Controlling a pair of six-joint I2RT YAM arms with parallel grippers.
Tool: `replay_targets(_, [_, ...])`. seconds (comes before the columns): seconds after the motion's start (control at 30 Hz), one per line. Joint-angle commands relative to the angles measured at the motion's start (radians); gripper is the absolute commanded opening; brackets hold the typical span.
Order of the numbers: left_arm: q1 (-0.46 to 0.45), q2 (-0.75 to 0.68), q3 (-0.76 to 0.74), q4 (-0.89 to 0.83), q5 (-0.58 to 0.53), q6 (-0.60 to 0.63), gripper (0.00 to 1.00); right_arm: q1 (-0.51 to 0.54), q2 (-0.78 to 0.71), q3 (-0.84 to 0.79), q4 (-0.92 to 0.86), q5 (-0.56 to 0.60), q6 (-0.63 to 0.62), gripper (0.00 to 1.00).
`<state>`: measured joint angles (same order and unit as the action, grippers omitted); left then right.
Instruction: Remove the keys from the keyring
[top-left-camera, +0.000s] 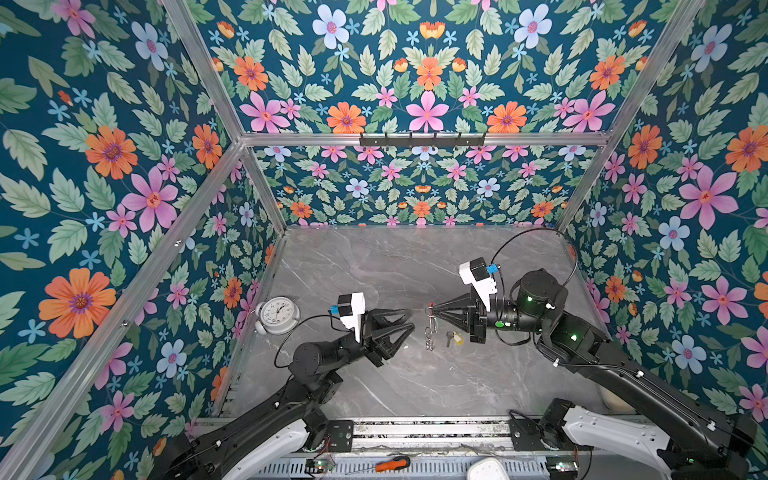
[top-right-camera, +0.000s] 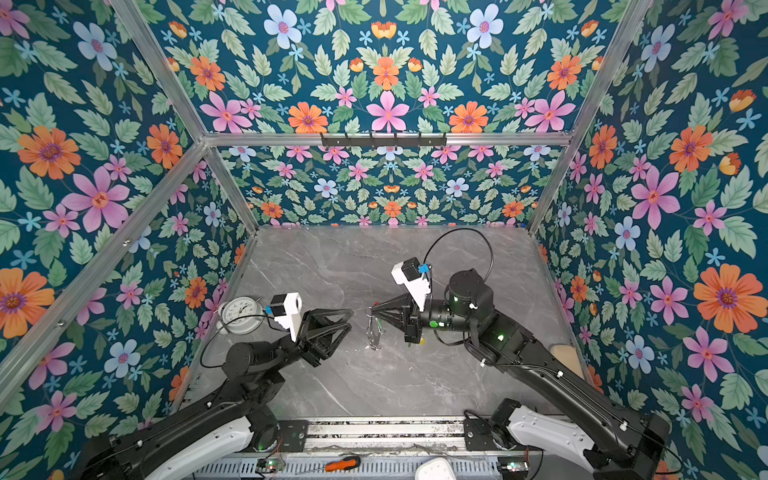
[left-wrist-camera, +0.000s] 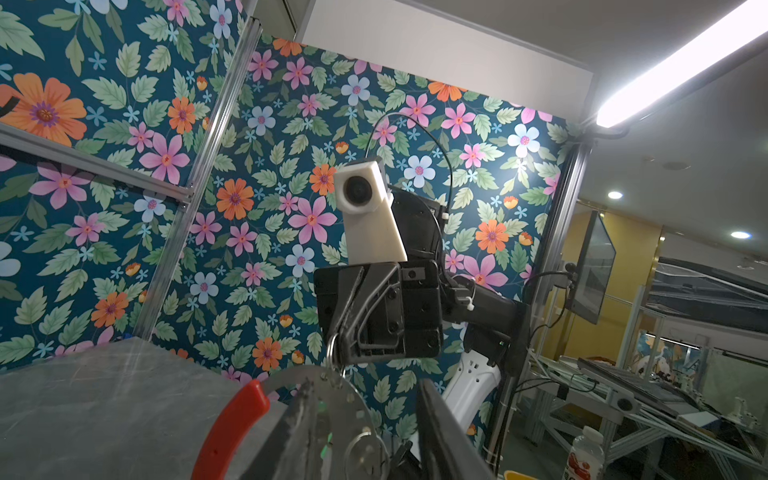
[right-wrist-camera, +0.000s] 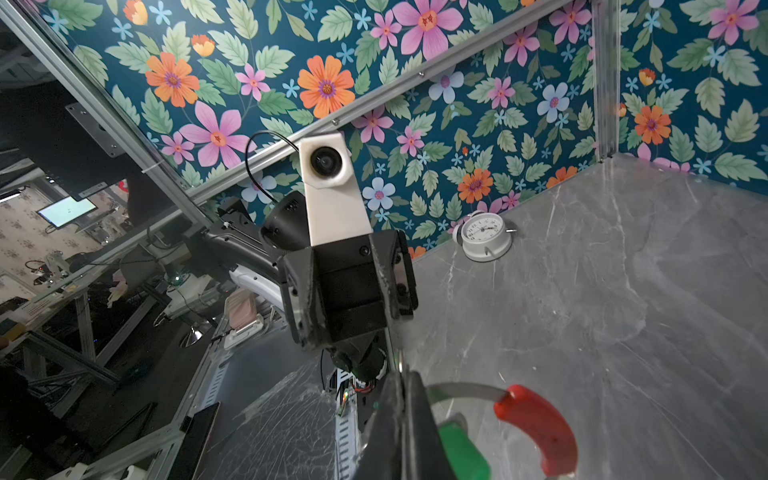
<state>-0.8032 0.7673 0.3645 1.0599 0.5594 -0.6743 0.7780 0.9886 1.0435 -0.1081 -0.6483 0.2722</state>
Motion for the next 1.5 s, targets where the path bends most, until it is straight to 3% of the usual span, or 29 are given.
replay_targets(0.0, [0.001,-0.011,0.050,-0.216,0.077,0.032,0.43,-0.005,0.003,0.050,-0.171,-0.056,-0.104,0.00])
replay_targets(0.3, [0.021,0.018,0.200,-0.481,0.247,0.042,0.38,-0.006,0.024,0.155,-0.369,-0.064,-0.246,0.00])
replay_targets(0.5, [0.025,0.052,0.231,-0.510,0.292,0.038,0.48,-0.005,0.042,0.152,-0.356,-0.085,-0.239,0.00])
replay_targets(0.77, [0.025,0.099,0.251,-0.489,0.340,0.034,0.28,-0.005,0.054,0.140,-0.322,-0.066,-0.227,0.00])
replay_targets(1.17, [0.025,0.114,0.263,-0.498,0.356,0.047,0.20,-0.005,0.079,0.144,-0.318,-0.022,-0.228,0.00])
replay_targets(1.47, [0.025,0.114,0.264,-0.510,0.347,0.060,0.07,-0.005,0.085,0.144,-0.308,-0.017,-0.216,0.00])
